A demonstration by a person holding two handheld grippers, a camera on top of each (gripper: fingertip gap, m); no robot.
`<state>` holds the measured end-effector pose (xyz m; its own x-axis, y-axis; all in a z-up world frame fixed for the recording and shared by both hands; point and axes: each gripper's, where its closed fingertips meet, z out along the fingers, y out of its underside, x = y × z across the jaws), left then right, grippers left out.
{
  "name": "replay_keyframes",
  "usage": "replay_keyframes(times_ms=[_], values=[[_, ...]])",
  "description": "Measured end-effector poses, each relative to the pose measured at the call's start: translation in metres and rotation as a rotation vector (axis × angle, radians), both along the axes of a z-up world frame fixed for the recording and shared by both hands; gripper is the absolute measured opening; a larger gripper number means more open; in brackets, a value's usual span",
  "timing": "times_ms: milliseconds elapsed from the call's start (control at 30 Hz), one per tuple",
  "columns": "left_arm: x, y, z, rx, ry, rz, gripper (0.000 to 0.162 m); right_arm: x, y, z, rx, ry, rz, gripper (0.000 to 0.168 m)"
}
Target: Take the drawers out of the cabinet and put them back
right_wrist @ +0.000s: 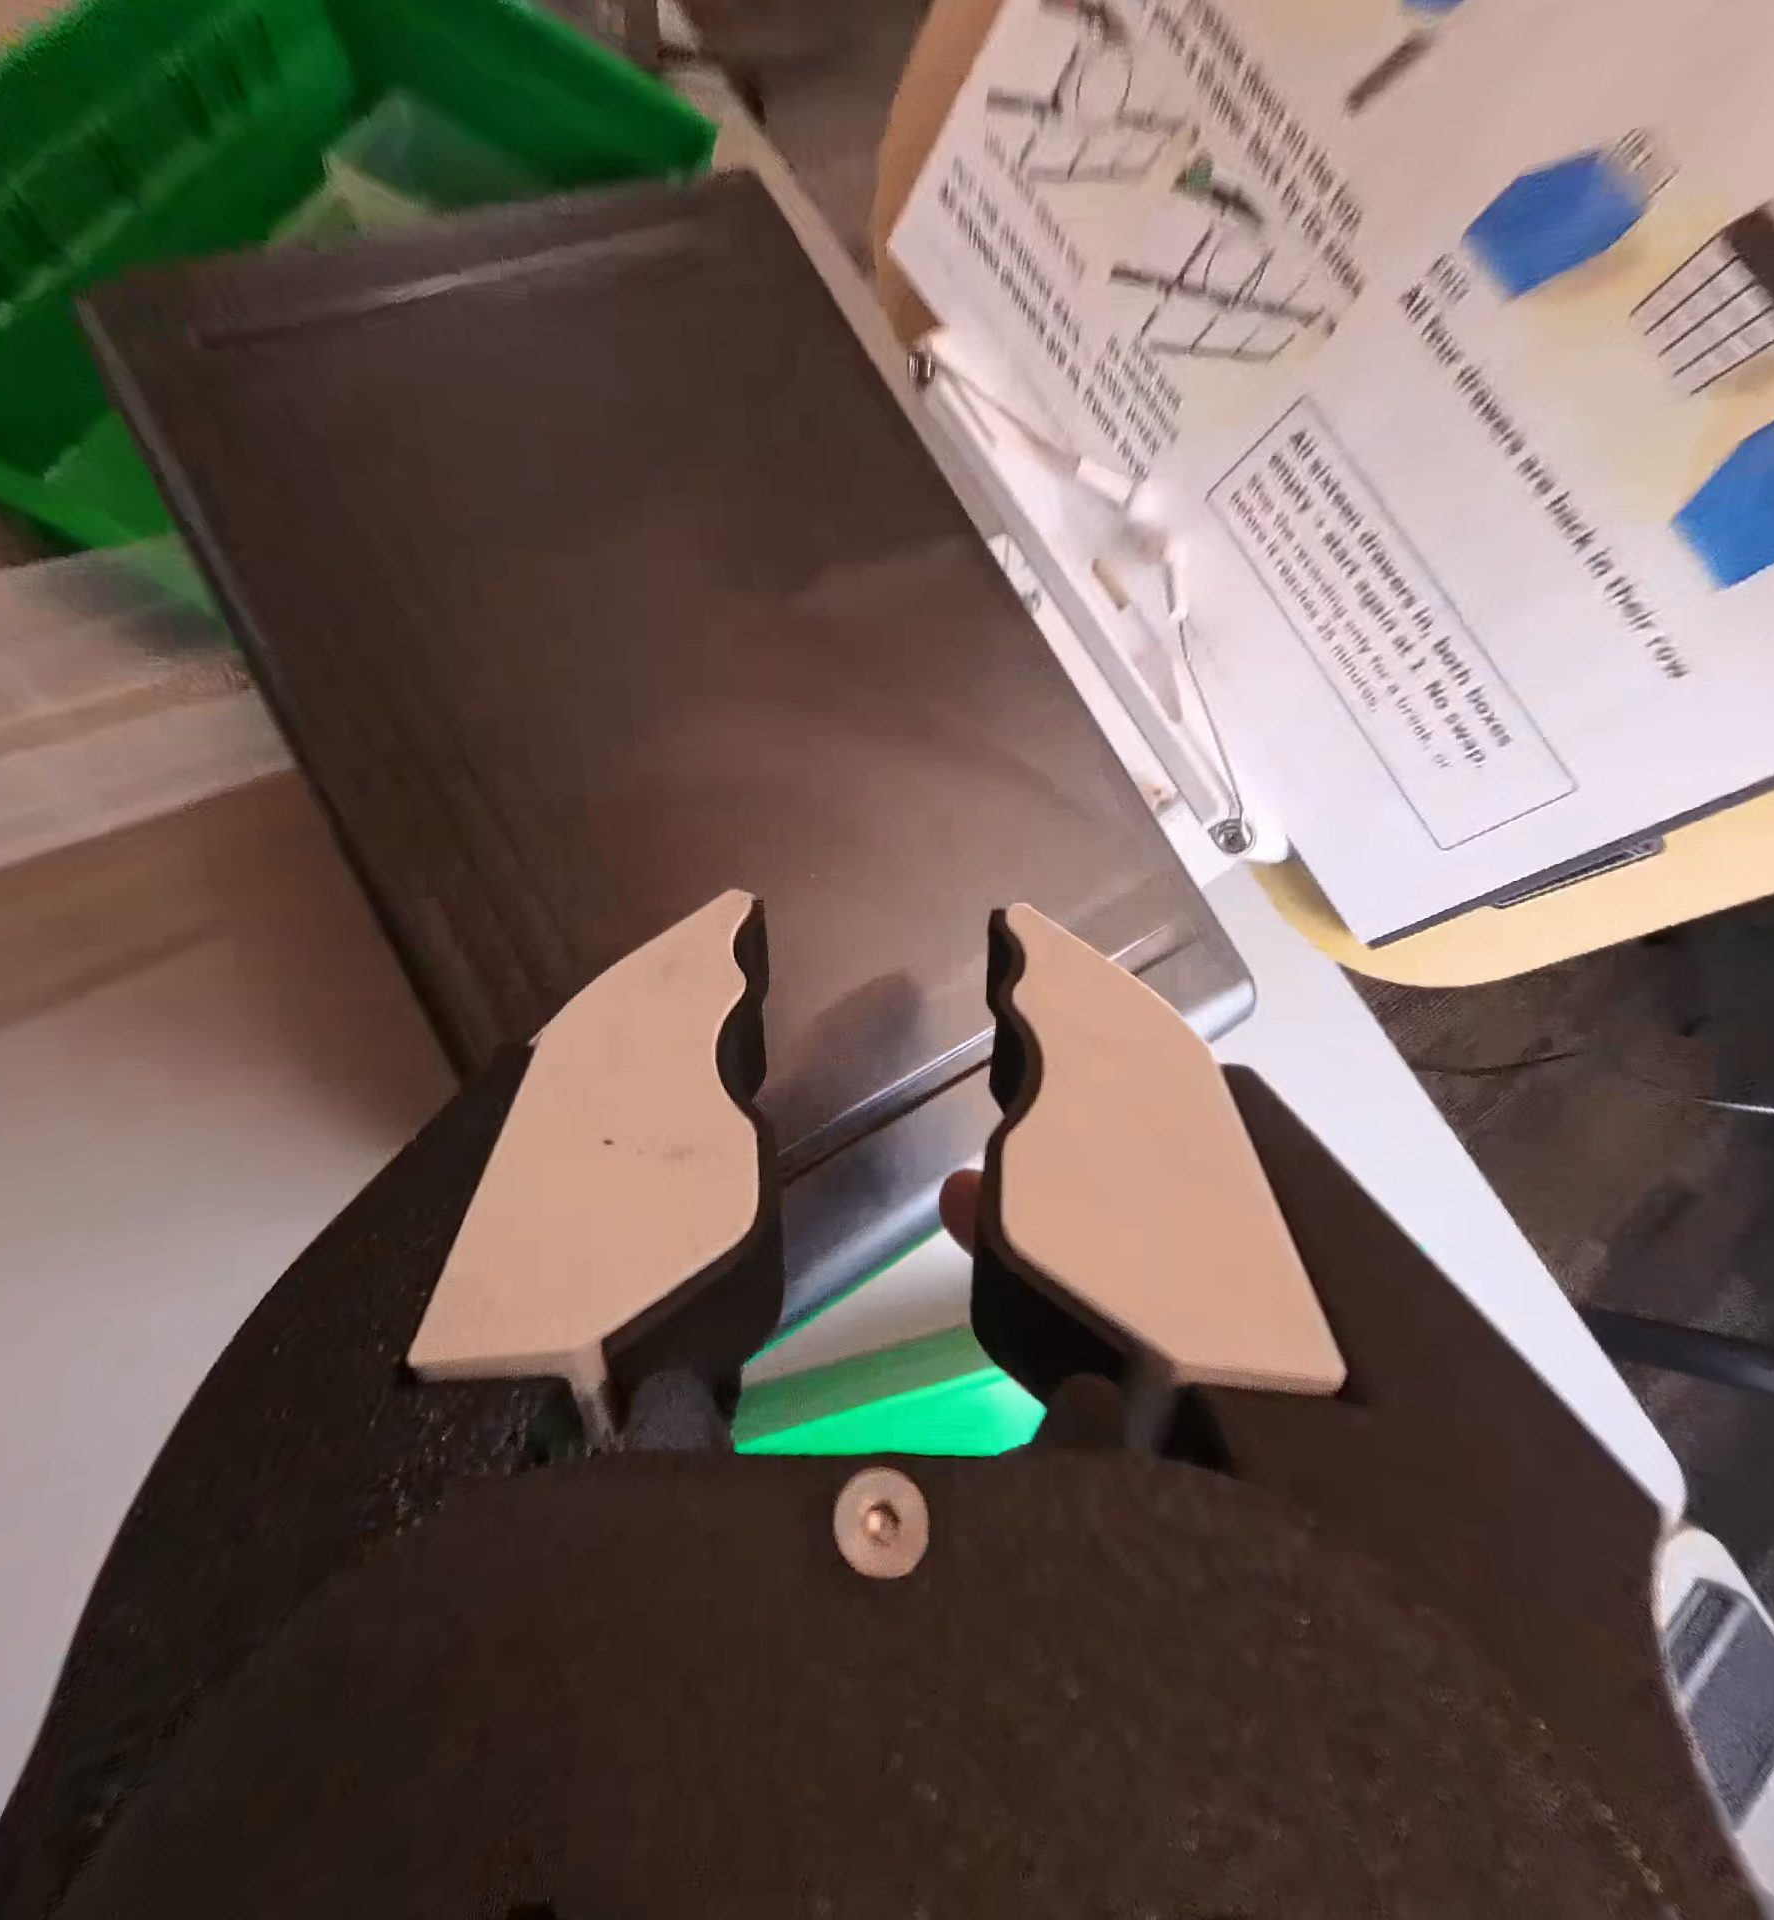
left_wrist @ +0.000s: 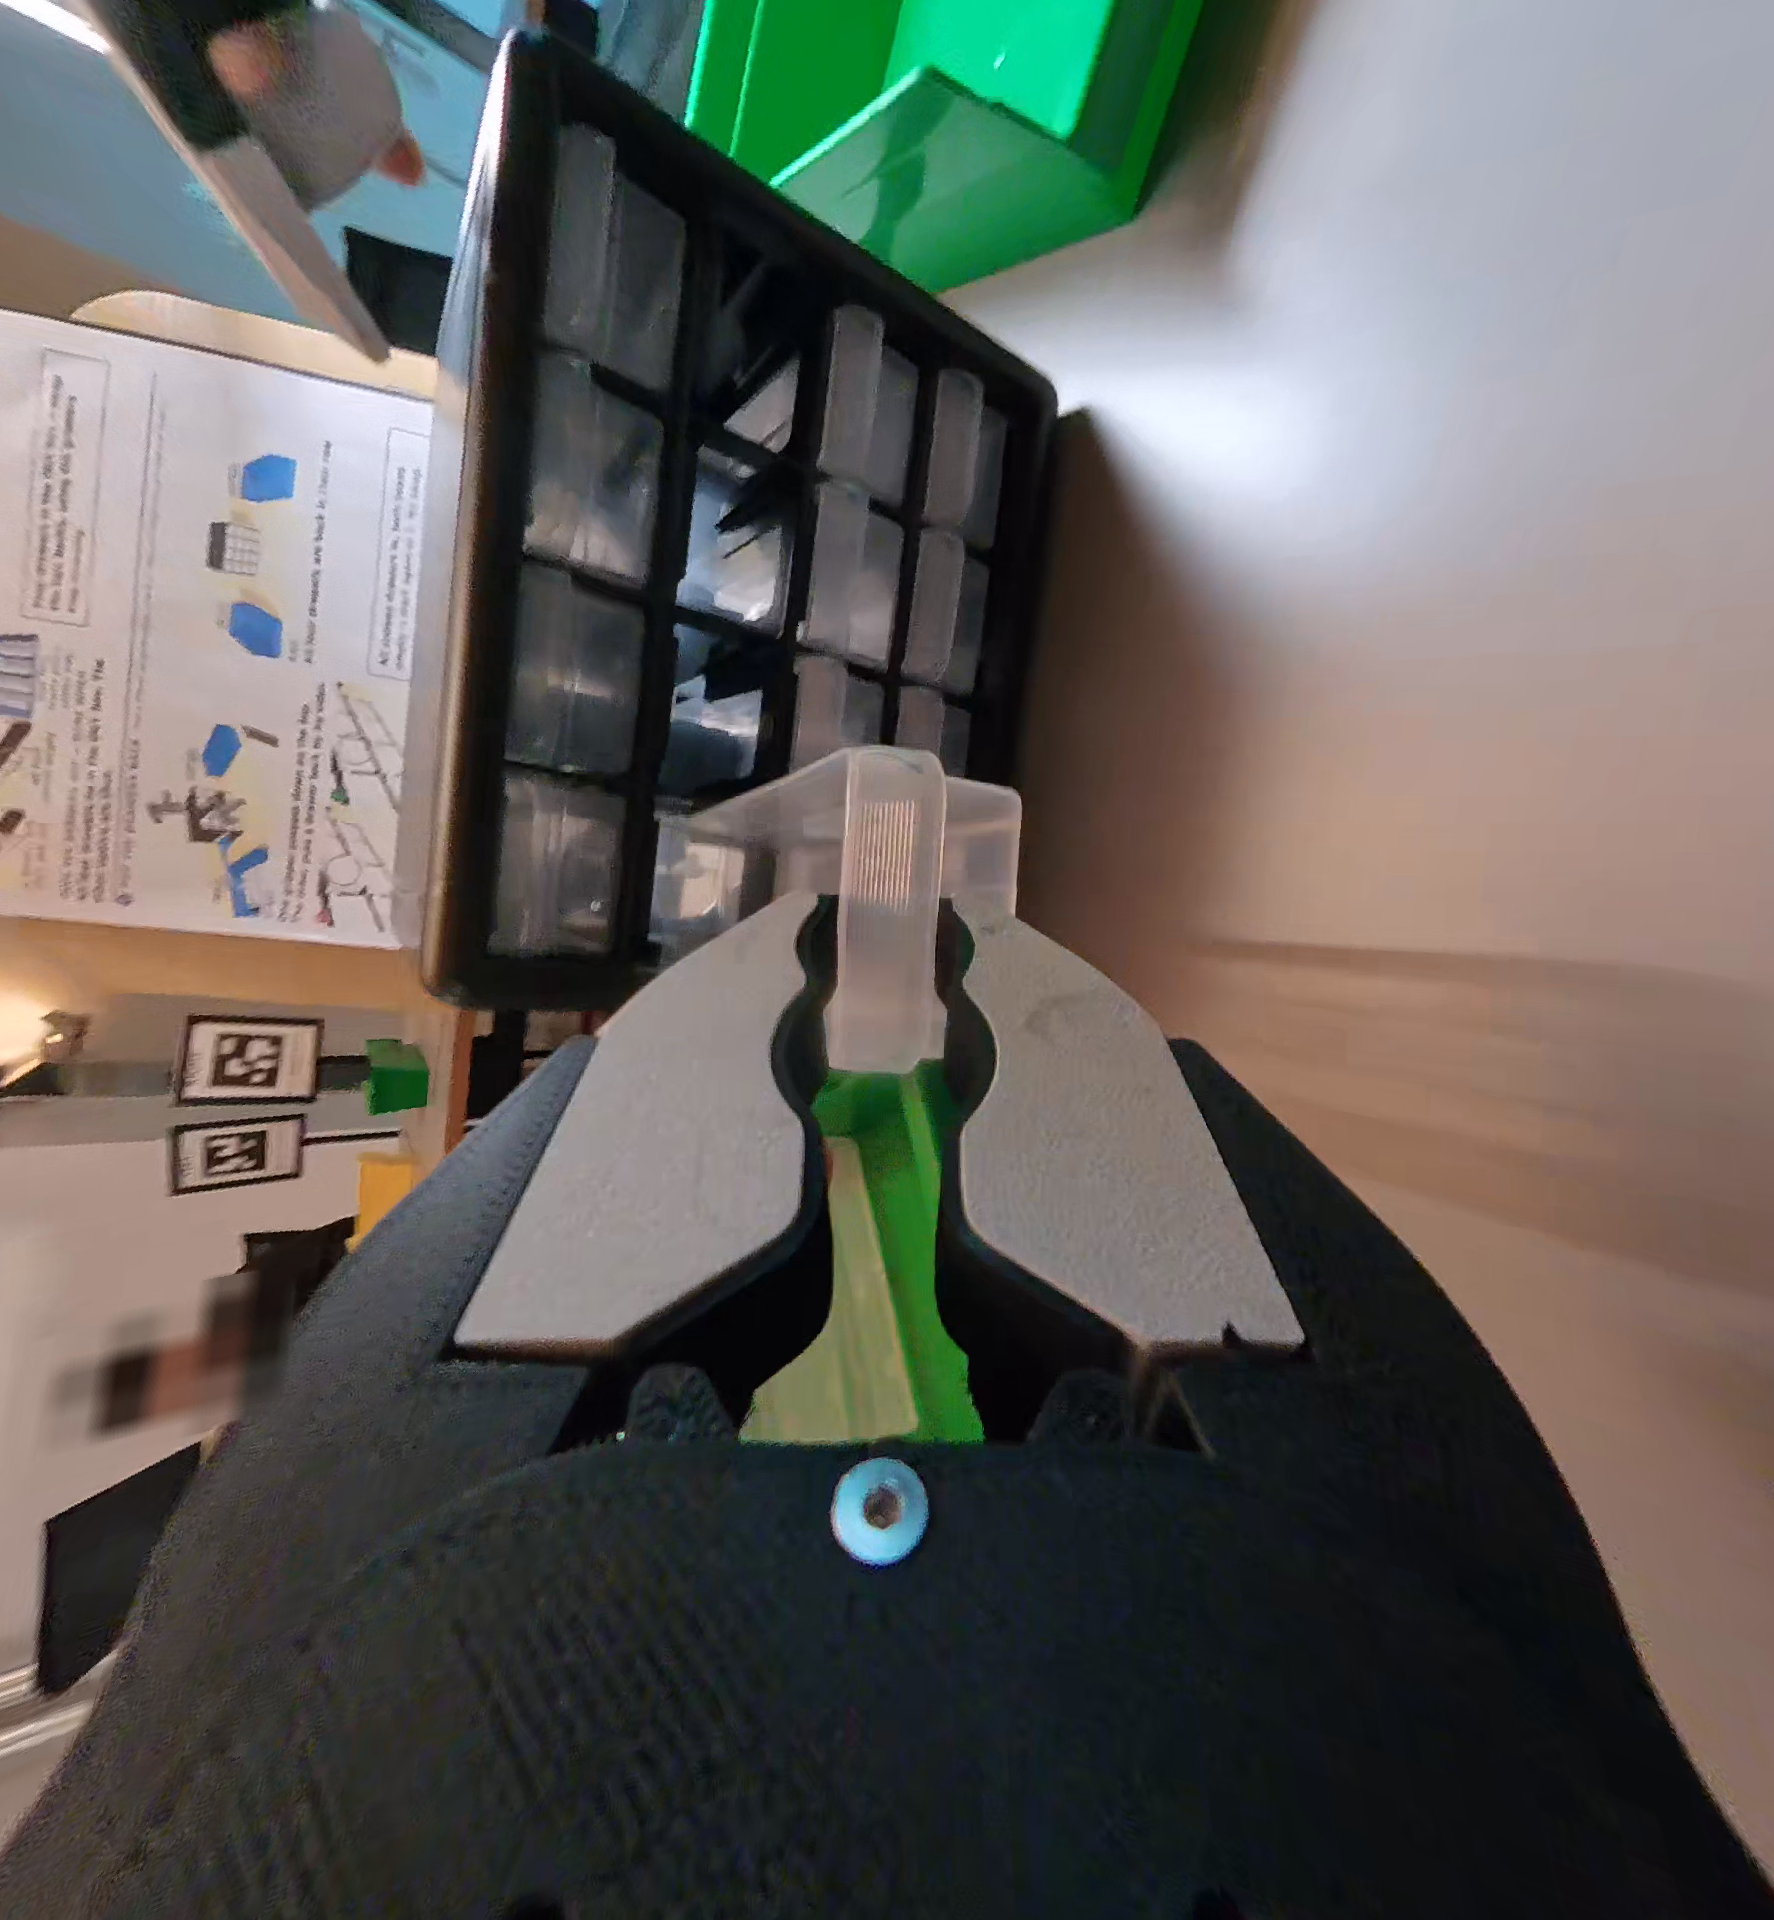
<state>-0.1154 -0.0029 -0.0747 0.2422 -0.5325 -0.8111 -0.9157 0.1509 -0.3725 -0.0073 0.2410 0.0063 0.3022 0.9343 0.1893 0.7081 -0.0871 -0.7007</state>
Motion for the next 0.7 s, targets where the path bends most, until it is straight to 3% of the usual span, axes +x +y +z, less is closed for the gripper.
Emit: replay_keyframes(times_ms=[33,133,267,600,700], values=[[0.003,0.003,0.002,-0.016,-0.004,-0.007,0.018,-0.001,0.004,-0.005,-0.033,-0.041,0.022,0.039],[0.014,0.011,0.01,-0.035,-0.032,-0.035,0.018,0.001,0.002,-0.022,-0.138,-0.166,0.097,0.037],[0.023,0.016,0.01,-0.053,-0.003,-0.054,0.018,0.0,-0.001,-0.024,-0.209,-0.177,0.133,0.034],[0.039,0.013,0.003,0.046,-0.004,-0.188,0.017,0.0,-0.002,-0.024,-0.214,-0.151,0.174,0.034],[0.035,0.016,0.0,0.063,0.029,-0.163,0.017,0.0,-0.002,-0.024,-0.21,-0.138,0.175,0.034]])
